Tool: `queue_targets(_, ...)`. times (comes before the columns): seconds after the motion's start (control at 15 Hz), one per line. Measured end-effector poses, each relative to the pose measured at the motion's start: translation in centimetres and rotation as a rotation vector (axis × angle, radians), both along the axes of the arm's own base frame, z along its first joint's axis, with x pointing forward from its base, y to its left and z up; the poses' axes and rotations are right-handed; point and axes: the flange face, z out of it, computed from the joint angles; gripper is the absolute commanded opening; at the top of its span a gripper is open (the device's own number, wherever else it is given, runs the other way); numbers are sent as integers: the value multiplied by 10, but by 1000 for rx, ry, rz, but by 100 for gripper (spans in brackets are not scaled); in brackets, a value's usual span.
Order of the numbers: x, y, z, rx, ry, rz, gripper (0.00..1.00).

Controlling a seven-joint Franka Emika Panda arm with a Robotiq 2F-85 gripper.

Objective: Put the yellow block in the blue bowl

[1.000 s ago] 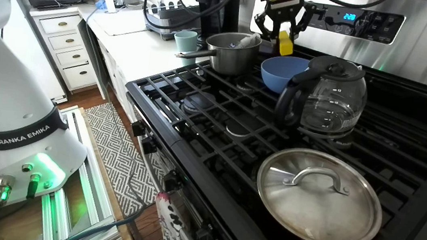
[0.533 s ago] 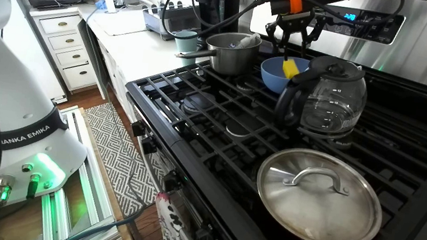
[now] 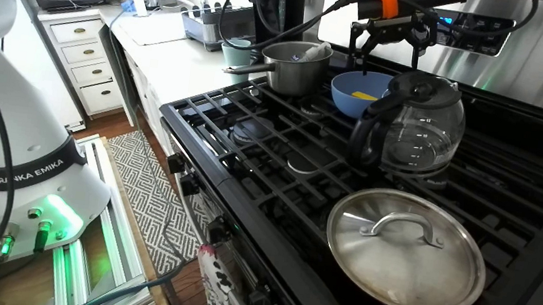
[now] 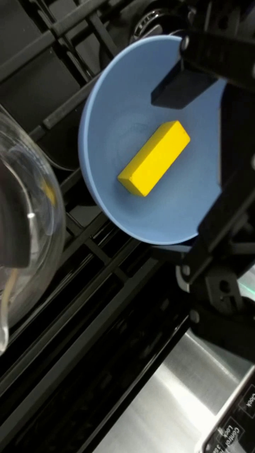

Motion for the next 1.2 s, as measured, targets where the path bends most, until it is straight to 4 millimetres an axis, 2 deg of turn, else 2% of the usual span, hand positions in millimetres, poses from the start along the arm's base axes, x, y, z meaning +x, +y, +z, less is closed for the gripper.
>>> queue_targets(0.27,0,0,-14,12,28,-15,100)
queue_targets(0.47,-3,-9,-16,31,51,-40,100)
queue_targets(0.6,-8,-30,-17,60,84,-86,100)
queue_targets(0.87,-11,-87,-7,106,109,-191,100)
queue_targets(1.0,-18,-110,-10,123,143,-229,100)
queue_targets(1.2,-22,-133,-10,136,162,-270,100)
